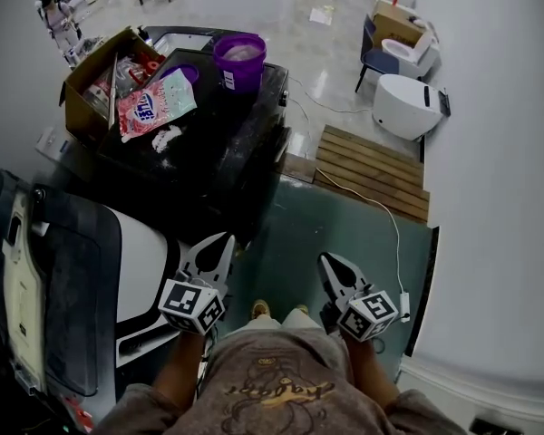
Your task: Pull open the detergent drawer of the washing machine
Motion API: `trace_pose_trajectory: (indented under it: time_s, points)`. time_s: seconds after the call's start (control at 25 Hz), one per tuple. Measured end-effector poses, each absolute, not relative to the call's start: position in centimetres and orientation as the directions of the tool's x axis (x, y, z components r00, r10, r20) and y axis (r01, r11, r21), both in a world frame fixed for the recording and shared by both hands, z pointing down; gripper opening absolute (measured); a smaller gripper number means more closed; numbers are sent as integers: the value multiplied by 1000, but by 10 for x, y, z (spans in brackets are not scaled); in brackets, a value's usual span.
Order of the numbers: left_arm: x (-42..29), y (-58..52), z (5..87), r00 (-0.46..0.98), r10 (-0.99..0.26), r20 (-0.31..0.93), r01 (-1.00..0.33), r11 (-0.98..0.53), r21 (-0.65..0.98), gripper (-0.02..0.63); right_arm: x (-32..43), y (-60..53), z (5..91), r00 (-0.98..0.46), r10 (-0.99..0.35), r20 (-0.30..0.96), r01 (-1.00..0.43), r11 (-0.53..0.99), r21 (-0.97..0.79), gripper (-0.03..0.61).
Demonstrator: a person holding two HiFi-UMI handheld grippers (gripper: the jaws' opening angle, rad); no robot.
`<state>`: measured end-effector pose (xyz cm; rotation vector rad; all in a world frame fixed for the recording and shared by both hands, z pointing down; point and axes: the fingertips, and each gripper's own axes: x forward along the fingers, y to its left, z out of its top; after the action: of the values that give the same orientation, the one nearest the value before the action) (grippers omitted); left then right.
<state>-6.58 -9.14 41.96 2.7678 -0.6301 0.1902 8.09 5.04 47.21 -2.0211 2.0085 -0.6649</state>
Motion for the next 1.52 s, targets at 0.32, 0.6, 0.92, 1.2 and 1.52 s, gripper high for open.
trace_pose_trajectory:
  time_s: [0.32, 0.6, 0.92, 1.2, 1.52]
  points:
    - [-48, -124, 413, 859, -474, 193, -510, -822, 253, 23, 110, 1, 465, -116, -985, 125, -861, 36, -508, 3]
    - [-39, -142, 412, 810, -550, 202, -586, -772, 248, 23, 116, -48, 462, -252, -965, 79, -842, 178, -508, 3]
    - [-38, -156, 416, 766, -606, 217, -643, -732, 224, 23, 113, -92, 470, -367, -930, 29, -747, 277, -604, 125]
    - [-44, -164, 419, 731, -644, 227, -682, -701, 209, 23, 111, -125, 494, -440, -897, -34, -566, 306, -765, 313]
    - [-59, -174, 425, 687, -683, 248, -726, -653, 213, 23, 84, -174, 543, -550, -827, -118, -354, 359, -863, 431]
